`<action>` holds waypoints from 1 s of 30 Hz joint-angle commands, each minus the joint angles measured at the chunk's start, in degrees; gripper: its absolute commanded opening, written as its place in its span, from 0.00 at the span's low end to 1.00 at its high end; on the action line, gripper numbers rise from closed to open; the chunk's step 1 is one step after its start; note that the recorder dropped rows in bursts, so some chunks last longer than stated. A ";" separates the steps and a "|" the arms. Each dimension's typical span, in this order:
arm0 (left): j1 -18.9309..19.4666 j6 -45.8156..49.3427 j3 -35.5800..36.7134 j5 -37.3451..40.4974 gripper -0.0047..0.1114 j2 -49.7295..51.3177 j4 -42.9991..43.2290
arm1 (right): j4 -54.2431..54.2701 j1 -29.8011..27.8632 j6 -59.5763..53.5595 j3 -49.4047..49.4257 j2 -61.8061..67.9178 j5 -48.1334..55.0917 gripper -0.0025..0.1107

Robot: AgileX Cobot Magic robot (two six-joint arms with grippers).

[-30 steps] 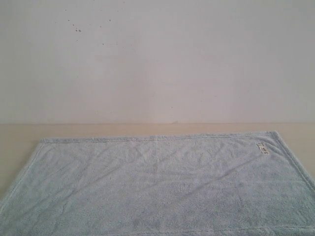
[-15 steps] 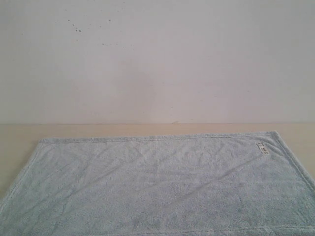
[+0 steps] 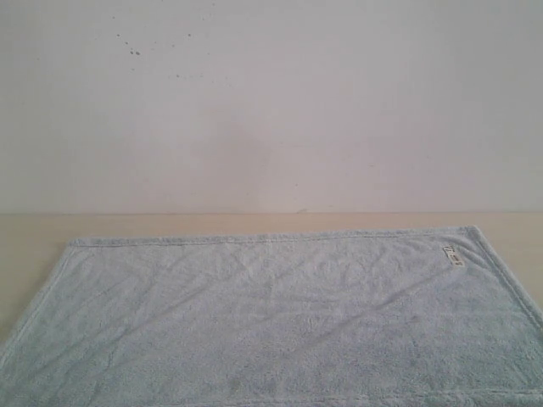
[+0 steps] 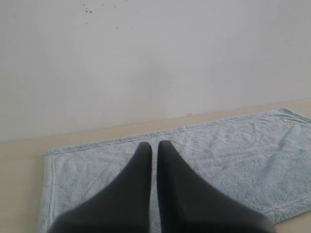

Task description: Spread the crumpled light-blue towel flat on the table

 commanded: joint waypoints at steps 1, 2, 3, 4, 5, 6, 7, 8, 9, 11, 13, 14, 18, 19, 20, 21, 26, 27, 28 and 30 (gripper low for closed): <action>0.19 1.15 0.20 0.31 0.08 -0.19 -0.18 | -0.10 0.10 -0.42 -0.05 -0.26 -0.10 0.02; 0.19 1.15 0.20 0.31 0.08 -0.19 -0.18 | -0.10 0.10 -0.42 -0.05 -0.26 -0.10 0.02; 0.19 1.15 0.20 0.31 0.08 -0.19 -0.18 | -0.10 0.10 -0.42 -0.05 -0.26 -0.10 0.02; 0.19 1.15 0.20 0.31 0.08 -0.19 -0.18 | -0.10 0.10 -0.42 -0.05 -0.26 -0.10 0.02; 0.19 1.15 0.20 0.31 0.08 -0.19 -0.18 | -0.10 0.10 -0.42 -0.05 -0.26 -0.10 0.02; 0.19 1.15 0.20 0.31 0.08 -0.19 -0.18 | -0.10 0.10 -0.42 -0.05 -0.26 -0.10 0.02; 0.19 1.50 0.20 0.20 0.08 -0.19 -0.18 | -0.10 0.10 -0.42 -0.05 -0.26 -0.10 0.02; 0.19 1.50 0.20 0.20 0.08 -0.19 -0.18 | -0.10 0.10 -0.42 -0.05 -0.26 -0.10 0.02; 0.19 1.50 0.20 0.20 0.08 -0.19 -0.18 | -0.10 0.10 -0.42 -0.05 -0.26 -0.10 0.02; 0.19 1.50 0.20 0.20 0.08 -0.19 -0.18 | -0.10 0.10 -0.42 -0.05 -0.26 -0.10 0.02; 0.19 1.50 0.20 0.20 0.08 -0.19 -0.18 | -0.10 0.10 -0.42 -0.05 -0.26 -0.10 0.02; 0.19 1.50 0.20 0.20 0.08 -0.19 -0.18 | -0.10 0.10 -0.42 -0.05 -0.26 -0.10 0.02; 0.19 1.50 0.20 0.20 0.08 -0.19 -0.18 | -0.10 0.10 -0.42 -0.05 -0.26 -0.10 0.02; 0.19 1.50 0.20 0.20 0.08 -0.19 -0.18 | -0.10 0.10 -0.42 -0.05 -0.26 -0.10 0.02; 0.19 1.50 0.20 0.20 0.08 -0.19 -0.18 | -0.10 0.10 -0.42 -0.05 -0.26 -0.10 0.02; 0.19 1.50 0.20 0.20 0.08 -0.19 -0.18 | -0.10 0.10 -0.42 -0.05 -0.26 -0.10 0.02; 3.25 1.50 0.20 0.20 0.08 -0.19 -0.18 | -0.10 0.10 -0.42 -0.05 -0.26 -0.10 0.02; 4.12 1.50 0.20 0.20 0.08 -0.19 -0.18 | -0.10 0.10 -0.42 -0.05 -0.26 -0.10 0.02; 5.19 1.50 0.20 0.20 0.08 -0.19 -0.18 | -0.10 0.10 -0.42 -0.05 -0.26 -0.10 0.02; 6.76 1.50 0.20 0.20 0.08 -0.19 -0.18 | -0.10 0.10 -0.42 -0.05 -0.26 -0.10 0.02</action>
